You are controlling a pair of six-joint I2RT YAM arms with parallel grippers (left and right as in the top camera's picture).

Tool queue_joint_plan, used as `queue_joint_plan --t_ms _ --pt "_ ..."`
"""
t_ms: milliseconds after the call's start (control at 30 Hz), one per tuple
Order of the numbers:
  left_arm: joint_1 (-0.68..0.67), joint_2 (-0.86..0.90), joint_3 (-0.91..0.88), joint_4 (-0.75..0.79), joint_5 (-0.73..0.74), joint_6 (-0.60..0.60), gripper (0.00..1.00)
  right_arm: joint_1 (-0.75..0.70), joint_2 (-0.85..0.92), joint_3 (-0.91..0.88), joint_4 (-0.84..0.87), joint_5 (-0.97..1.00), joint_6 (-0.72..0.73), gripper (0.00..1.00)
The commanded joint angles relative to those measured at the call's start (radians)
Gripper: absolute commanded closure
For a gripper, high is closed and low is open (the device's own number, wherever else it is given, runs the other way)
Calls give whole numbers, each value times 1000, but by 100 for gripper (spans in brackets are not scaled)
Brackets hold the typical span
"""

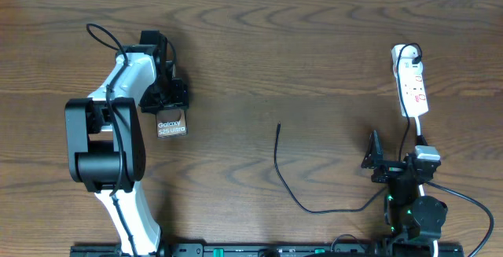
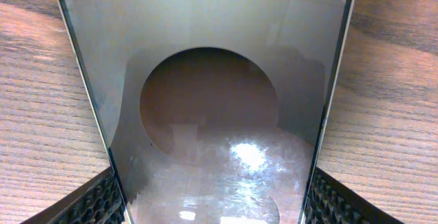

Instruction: Plug charger to phone and switch on socket

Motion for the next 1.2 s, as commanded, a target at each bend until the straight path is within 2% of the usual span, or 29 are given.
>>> queue_joint_plan --t_ms 0,767,1167 --pt "4 21 -7 -6 0 10 28 8 -6 -1 -5 5 -13 1" --pt "4 21 -7 -9 0 10 34 8 -6 -1 -5 5 -14 1" --pt "4 21 -7 -9 -2 10 43 8 -6 -1 -5 5 -13 1"
